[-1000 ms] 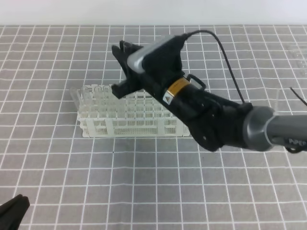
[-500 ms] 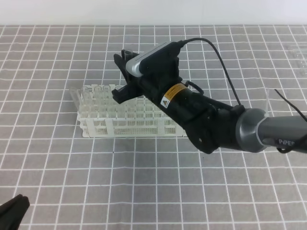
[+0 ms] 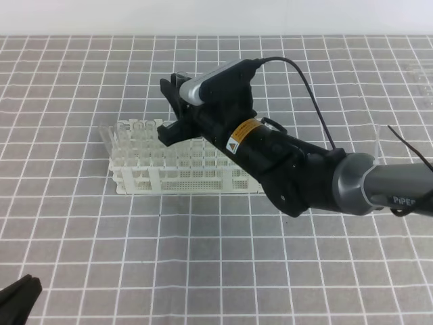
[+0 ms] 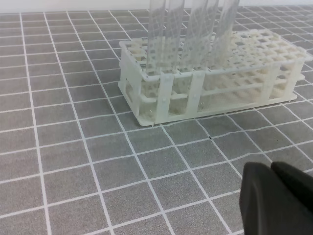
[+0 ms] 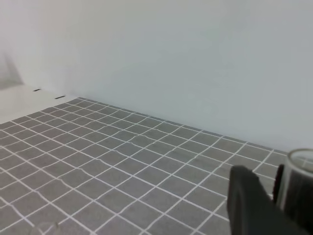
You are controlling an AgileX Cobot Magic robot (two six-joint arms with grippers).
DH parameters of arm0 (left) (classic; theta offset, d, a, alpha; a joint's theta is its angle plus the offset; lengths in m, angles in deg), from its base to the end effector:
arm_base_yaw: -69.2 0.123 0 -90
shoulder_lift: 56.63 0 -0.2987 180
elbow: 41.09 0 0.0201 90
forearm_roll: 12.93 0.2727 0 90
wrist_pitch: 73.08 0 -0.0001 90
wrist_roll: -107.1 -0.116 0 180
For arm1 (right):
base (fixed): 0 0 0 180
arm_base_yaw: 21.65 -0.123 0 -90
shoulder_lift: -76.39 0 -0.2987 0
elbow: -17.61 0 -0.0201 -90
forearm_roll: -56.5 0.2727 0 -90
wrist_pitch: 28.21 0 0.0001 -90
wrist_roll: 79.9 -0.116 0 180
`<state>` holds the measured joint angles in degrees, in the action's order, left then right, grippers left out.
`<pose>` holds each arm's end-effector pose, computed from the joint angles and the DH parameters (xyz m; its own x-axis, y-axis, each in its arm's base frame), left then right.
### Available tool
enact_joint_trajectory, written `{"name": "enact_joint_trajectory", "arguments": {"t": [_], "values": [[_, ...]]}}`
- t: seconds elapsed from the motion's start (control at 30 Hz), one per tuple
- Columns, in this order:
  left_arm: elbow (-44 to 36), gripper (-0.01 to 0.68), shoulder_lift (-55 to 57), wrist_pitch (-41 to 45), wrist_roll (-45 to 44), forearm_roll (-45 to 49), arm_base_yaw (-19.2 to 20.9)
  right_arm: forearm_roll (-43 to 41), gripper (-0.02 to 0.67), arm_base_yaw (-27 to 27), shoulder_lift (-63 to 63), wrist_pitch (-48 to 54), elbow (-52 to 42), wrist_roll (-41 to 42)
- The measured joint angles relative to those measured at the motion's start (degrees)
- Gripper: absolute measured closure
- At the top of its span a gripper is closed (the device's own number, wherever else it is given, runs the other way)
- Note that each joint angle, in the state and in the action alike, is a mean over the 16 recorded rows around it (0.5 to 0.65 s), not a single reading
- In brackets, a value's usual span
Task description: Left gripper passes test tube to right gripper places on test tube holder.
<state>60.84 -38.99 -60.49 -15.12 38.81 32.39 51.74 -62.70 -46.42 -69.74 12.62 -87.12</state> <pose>0.0918 -0.0438 0.1795 -0.2402 0.0358 -0.9701 0.4320 0.8989 -0.0738 0.3768 0.3366 0.2300 0.0033 0.0872 -0.9962 -0.6988 0.7128 0.0601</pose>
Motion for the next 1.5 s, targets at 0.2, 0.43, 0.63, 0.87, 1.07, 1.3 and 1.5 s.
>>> {"name": "enact_joint_trajectory", "arguments": {"t": [0.2, 0.43, 0.63, 0.87, 1.07, 1.3, 1.5], "values": [[0.0, 0.673, 0.0, 0.0, 0.0, 0.0, 0.0, -0.4, 0.64, 0.0, 0.4, 0.7, 0.0, -1.4], [0.0, 0.673, 0.0, 0.0, 0.0, 0.0, 0.0, -0.6, 0.64, 0.0, 1.6, 2.3, 0.0, -1.4], [0.0, 0.673, 0.0, 0.0, 0.0, 0.0, 0.0, -0.6, 0.64, 0.0, 2.1, 3.6, 0.0, -1.5], [0.0, 0.673, 0.0, 0.0, 0.0, 0.0, 0.0, -0.7, 0.64, 0.0, 1.6, 4.0, 0.0, -1.9], [0.1, 0.673, 0.0, 0.1, 0.1, 0.0, 0.0, -1.9, 0.64, 0.0, 1.4, 3.6, 0.0, -3.0], [0.2, 0.673, -0.1, 0.1, 0.1, -0.1, 0.0, -3.5, 0.64, -0.1, 1.6, 4.2, 0.0, -4.3], [0.2, 0.673, -0.1, 0.1, 0.1, -0.1, 0.0, -4.2, 0.64, -0.1, 1.9, 5.1, 0.0, -4.5]]}}
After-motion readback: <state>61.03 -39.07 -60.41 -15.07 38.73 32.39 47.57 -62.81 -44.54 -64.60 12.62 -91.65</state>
